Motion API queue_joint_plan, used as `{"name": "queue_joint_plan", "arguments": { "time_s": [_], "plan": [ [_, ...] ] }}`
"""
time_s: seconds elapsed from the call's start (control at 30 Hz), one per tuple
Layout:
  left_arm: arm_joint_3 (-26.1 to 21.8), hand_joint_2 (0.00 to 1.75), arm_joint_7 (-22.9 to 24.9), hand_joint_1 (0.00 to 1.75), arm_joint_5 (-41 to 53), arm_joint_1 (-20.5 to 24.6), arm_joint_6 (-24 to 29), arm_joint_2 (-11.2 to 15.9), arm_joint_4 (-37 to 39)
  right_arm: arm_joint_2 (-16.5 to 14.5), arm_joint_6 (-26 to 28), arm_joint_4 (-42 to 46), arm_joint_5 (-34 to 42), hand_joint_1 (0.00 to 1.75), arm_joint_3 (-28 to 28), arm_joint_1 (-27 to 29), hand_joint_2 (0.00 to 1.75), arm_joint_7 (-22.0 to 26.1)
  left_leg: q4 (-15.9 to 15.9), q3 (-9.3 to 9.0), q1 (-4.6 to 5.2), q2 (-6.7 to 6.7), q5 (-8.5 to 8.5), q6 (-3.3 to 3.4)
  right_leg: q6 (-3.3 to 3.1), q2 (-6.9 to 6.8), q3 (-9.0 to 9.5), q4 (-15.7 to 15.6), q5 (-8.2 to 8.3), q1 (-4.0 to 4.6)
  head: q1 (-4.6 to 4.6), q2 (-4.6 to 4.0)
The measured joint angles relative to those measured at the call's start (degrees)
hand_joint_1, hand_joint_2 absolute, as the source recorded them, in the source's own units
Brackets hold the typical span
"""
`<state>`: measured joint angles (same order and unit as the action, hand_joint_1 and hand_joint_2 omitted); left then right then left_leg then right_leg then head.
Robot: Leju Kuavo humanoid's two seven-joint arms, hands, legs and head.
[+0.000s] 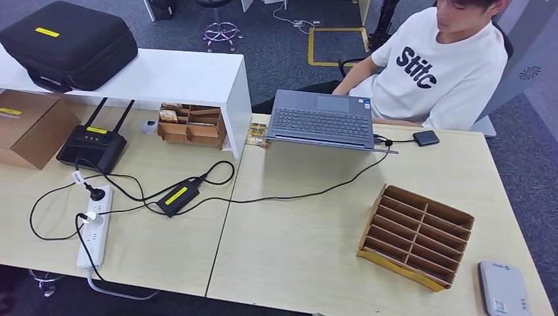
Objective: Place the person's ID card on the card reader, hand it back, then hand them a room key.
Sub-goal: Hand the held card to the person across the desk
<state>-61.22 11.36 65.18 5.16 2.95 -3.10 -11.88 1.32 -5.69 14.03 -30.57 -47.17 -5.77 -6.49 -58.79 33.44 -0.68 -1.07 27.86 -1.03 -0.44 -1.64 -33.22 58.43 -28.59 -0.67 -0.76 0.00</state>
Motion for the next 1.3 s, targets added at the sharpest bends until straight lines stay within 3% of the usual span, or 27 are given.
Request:
{"name": "queue_joint_plan", "arguments": {
  "time_s": [0.07, 0.13, 0.17, 0.2, 0.3, 0.37, 0.43, 0.5, 0.53, 0.6, 0.67, 0.73, 0.77, 0.8, 0.87, 1.03, 1.1, 1.17, 1.3],
  "plan": [
    [1.68, 1.75, 0.59, 0.0, 2.82, -0.08, -12.56, 1.36, 0.01, 0.21, -2.0, -0.2, -2.59, 0.0, 2.96, -0.51, 1.75, -1.63, 0.0, -0.02, -0.01, 0.0, -0.01, -0.01, 0.0, 0.0, 0.0, 0.01, 0.0, 0.0, 0.0, 0.0],
    [2.71, 1.75, -2.69, 0.0, 2.47, -0.17, -14.4, 2.32, -0.03, 0.33, -2.1, -0.33, -2.79, 0.0, 5.15, -0.84, 1.75, -2.31, 0.0, -0.05, -0.02, 0.01, -0.01, -0.02, -0.01, -0.01, -0.01, 0.01, 0.0, 0.0, -0.01, 0.0],
    [2.86, 1.75, -5.4, 0.0, 1.56, -0.2, -10.85, 2.51, -0.06, 0.36, -1.39, -0.39, -2.15, 0.0, 5.68, -0.83, 1.75, -2.18, 0.0, -0.06, -0.02, 0.02, -0.02, -0.02, -0.01, -0.02, 0.0, 0.01, 0.0, 0.01, -0.01, 0.0],
    [2.84, 1.75, -8.48, 0.0, 0.36, -0.21, -4.84, 2.44, -0.09, 0.37, -0.45, -0.46, -1.35, 0.0, 5.94, -0.67, 1.75, -1.78, 0.0, -0.06, -0.02, 0.03, -0.01, -0.02, -0.01, -0.03, 0.0, 0.01, 0.0, 0.01, -0.01, 0.0],
    [1.63, 1.75, -16.57, 0.0, -4.93, 0.05, 20.9, 0.75, -0.11, 0.34, 1.8, -0.73, -0.03, 0.0, 5.97, 0.46, 1.75, 0.08, 0.0, -0.05, -0.01, 0.04, 0.01, -0.04, 0.0, -0.03, 0.02, 0.01, -0.01, 0.0, -0.01, 0.0],
    [0.32, 1.75, -17.31, 0.0, -7.45, 0.36, 32.51, -0.06, -0.04, 0.31, 1.9, -0.91, -0.42, 0.0, 6.0, 1.19, 1.75, 0.85, 0.0, -0.04, 0.01, 0.0, 0.04, -0.05, 0.0, 0.01, 0.01, 0.0, -0.01, 0.0, 0.0, 0.0],
    [-0.23, 0.87, -13.71, 0.0, -7.24, 0.47, 32.54, 0.17, 0.06, 0.3, 1.17, -1.02, -1.32, 0.0, 6.12, 1.4, 1.75, 1.0, 0.0, -0.04, 0.0, -0.05, 0.07, -0.04, 0.01, 0.07, 0.01, -0.02, -0.01, 0.01, 0.01, 0.0],
    [-0.19, 0.0, -8.37, 0.0, -5.28, 0.35, 21.2, 0.65, 0.1, 0.3, 0.1, -1.07, -2.62, 0.0, 6.52, 1.12, 1.75, 0.44, 0.0, -0.04, 0.01, -0.08, 0.1, -0.01, 0.02, 0.09, 0.02, -0.02, -0.02, 0.0, 0.01, 0.0],
    [0.04, 0.0, -5.73, 0.0, -3.71, 0.19, 12.19, 0.83, 0.12, 0.3, -0.46, -1.07, -3.46, 0.0, 6.86, 0.84, 1.75, -0.11, 0.0, -0.05, 0.02, -0.09, 0.1, -0.01, 0.02, 0.09, 0.02, -0.02, -0.02, -0.02, 0.0, 0.0],
    [1.16, 0.0, -1.89, 0.0, -0.12, -0.22, -10.95, 1.11, 0.2, 0.31, -1.4, -1.07, -5.1, 0.0, 7.78, 0.07, 1.75, -1.5, 0.0, -0.07, 0.03, -0.09, 0.1, 0.0, 0.02, 0.09, 0.04, 0.0, -0.02, -0.03, -0.01, 0.0],
    [2.48, 0.0, -1.02, 0.0, 1.52, -0.66, -33.04, 1.25, 0.25, 0.31, -1.34, -1.07, -5.59, 0.0, 8.49, -0.71, 1.75, -2.7, 0.0, -0.11, 0.03, -0.1, 0.09, 0.0, 0.02, 0.1, 0.05, -0.01, -0.02, -0.04, 0.01, 0.0],
    [2.94, 0.0, -3.18, 0.0, -0.04, -1.17, -46.19, 0.89, -0.08, 0.28, -0.09, -1.08, -4.32, 0.0, 8.7, -0.94, 1.75, -2.89, -0.03, -0.15, 0.03, -0.1, 0.09, 0.0, 0.02, 0.11, 0.05, -0.06, -0.02, -0.03, 0.03, 0.0],
    [2.77, 0.0, -5.67, 0.0, -1.77, -1.36, -48.07, 0.42, -0.44, 0.25, 0.75, -1.09, -3.34, 0.0, 8.6, -0.69, 1.75, -2.36, -0.04, -0.16, 0.04, -0.07, 0.1, 0.02, 0.03, 0.07, 0.07, -0.08, -0.02, -0.05, 0.03, 0.0],
    [2.45, 0.0, -8.72, 0.0, -3.78, -1.45, -46.64, -0.1, -0.82, 0.2, 1.47, -1.11, -2.51, 0.0, 8.43, -0.27, 1.75, -1.52, -0.05, -0.15, 0.05, -0.03, 0.12, 0.04, 0.03, 0.02, 0.1, -0.09, -0.03, -0.05, 0.03, 0.0],
    [1.65, 0.0, -13.92, 0.0, -6.81, -1.38, -34.79, -1.34, -1.26, 0.1, 2.29, -1.18, -1.57, 0.0, 8.05, 0.79, 1.75, 0.11, -0.04, -0.15, 0.05, 0.02, 0.16, 0.07, 0.05, -0.03, 0.16, -0.07, -0.04, -0.07, 0.01, 0.0],
    [0.95, 0.0, -16.07, 0.0, -7.82, -1.51, 18.17, -4.98, -1.14, 0.05, 2.73, -1.33, -1.29, 0.0, 7.84, 2.34, 1.75, 1.15, -0.02, -0.23, 0.02, -0.2, 0.27, -0.05, 0.06, 0.21, 0.14, -0.05, -0.06, -0.05, 0.01, 0.0],
    [0.91, 0.0, -16.09, 0.0, -7.84, -1.57, 29.07, -6.01, -1.09, 0.01, 2.78, -1.36, -1.29, 0.0, 7.8, 2.47, 1.75, 1.2, -0.02, -0.23, 0.03, -0.17, 0.27, -0.04, 0.06, 0.17, 0.14, -0.06, -0.07, -0.05, 0.01, 0.0],
    [0.87, 0.0, -16.1, 0.0, -7.84, -1.59, 28.46, -6.5, -1.08, -0.05, 2.82, -1.36, -1.29, 0.0, 7.75, 2.5, 1.75, 1.24, -0.02, -0.23, 0.04, -0.15, 0.28, -0.03, 0.06, 0.15, 0.16, -0.06, -0.08, -0.05, -0.01, 0.0],
    [0.83, 0.0, -16.14, 0.0, -7.8, -1.6, 17.25, -6.94, -1.05, -0.07, 2.85, -1.36, -1.29, 0.0, 7.48, 2.58, 1.75, 1.24, -0.02, -0.24, 0.03, -0.17, 0.27, -0.03, 0.06, 0.18, 0.19, -0.06, -0.07, -0.05, 0.01, 0.0]
  ]
}}
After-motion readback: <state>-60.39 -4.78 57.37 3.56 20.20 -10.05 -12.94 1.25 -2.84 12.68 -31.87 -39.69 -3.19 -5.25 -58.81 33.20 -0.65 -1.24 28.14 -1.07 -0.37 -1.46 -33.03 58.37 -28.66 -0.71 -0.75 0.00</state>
